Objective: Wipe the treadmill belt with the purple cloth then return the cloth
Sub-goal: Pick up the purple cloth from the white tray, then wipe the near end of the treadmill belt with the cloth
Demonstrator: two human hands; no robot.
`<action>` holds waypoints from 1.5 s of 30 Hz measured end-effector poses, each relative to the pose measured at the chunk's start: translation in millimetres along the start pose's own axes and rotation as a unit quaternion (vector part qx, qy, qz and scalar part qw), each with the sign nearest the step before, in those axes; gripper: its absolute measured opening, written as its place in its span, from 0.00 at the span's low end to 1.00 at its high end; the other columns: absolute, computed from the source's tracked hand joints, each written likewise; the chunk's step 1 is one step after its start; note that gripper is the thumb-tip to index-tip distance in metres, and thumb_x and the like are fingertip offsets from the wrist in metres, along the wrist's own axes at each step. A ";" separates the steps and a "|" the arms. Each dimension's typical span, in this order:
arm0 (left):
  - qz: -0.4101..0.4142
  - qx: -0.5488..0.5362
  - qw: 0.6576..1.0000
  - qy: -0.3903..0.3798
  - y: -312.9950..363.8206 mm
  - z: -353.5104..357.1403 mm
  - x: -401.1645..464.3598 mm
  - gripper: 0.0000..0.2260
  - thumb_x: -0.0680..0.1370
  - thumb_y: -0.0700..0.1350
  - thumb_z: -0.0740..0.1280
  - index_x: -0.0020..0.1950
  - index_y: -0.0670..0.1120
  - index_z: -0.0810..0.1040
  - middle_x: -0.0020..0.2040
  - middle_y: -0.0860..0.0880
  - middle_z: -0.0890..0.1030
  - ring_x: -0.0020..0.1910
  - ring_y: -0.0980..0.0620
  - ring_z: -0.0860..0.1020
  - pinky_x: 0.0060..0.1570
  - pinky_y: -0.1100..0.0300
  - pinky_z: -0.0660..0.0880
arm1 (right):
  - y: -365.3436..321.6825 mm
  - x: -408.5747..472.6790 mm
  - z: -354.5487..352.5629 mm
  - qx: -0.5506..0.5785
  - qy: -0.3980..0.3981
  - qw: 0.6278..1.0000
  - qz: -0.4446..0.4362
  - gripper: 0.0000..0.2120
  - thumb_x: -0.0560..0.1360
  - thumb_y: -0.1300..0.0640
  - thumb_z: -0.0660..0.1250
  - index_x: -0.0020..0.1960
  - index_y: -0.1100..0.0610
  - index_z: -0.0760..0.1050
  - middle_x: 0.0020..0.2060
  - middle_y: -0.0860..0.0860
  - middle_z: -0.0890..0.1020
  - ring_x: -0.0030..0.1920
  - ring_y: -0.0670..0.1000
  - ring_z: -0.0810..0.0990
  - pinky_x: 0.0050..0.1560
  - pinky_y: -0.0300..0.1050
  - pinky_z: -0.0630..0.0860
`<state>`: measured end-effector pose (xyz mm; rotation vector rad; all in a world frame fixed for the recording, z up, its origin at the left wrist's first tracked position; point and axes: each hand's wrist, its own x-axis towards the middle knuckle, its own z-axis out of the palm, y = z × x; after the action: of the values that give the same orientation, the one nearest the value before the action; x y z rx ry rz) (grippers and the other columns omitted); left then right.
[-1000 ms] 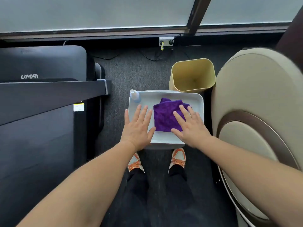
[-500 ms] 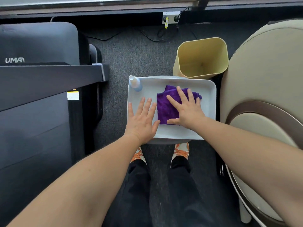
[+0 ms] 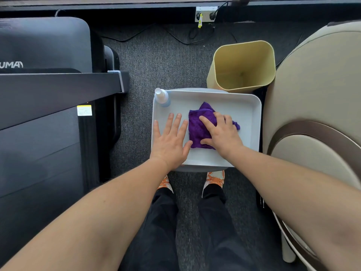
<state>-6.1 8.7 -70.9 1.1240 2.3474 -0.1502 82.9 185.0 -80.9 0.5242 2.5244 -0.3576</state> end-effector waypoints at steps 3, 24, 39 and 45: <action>0.001 -0.001 1.000 -0.004 2.7 -2.8 0.2 0.32 0.83 0.62 0.48 0.83 0.49 0.46 0.84 0.47 0.44 0.82 0.46 0.40 0.75 0.33 0.38 | -1.9 -5.1 1.6 0.041 0.012 0.999 -0.004 0.36 0.76 0.41 0.67 0.78 0.46 0.56 0.71 0.59 0.64 0.69 0.61 0.62 0.63 0.59 0.72; -0.064 -0.020 0.998 0.014 56.3 -68.7 -63.4 0.31 0.84 0.60 0.47 0.83 0.50 0.43 0.84 0.45 0.42 0.82 0.45 0.40 0.78 0.38 0.38 | 17.3 -91.1 -64.0 0.095 0.038 0.991 -0.091 0.32 0.76 0.43 0.69 0.76 0.48 0.62 0.66 0.57 0.69 0.64 0.57 0.67 0.65 0.54 0.71; -0.269 -0.116 0.956 0.018 104.6 -46.6 -260.2 0.29 0.84 0.58 0.48 0.83 0.49 0.49 0.83 0.43 0.46 0.82 0.44 0.44 0.78 0.37 0.44 | -39.4 -208.6 -76.2 -0.091 -0.005 0.952 -0.292 0.21 0.77 0.47 0.67 0.68 0.47 0.69 0.67 0.56 0.71 0.62 0.61 0.69 0.56 0.57 0.76; -0.330 -0.182 0.925 0.048 122.3 -21.0 -338.2 0.29 0.85 0.58 0.50 0.83 0.49 0.49 0.83 0.44 0.45 0.82 0.45 0.43 0.78 0.38 0.42 | -74.5 -260.8 -51.3 -0.112 -0.005 0.929 -0.354 0.22 0.71 0.48 0.74 0.63 0.49 0.75 0.62 0.58 0.77 0.56 0.64 0.75 0.42 0.56 0.79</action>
<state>251.1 -139.8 132.9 0.1429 2.6089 0.1067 231.9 60.4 115.2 -0.4992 2.6193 -0.3113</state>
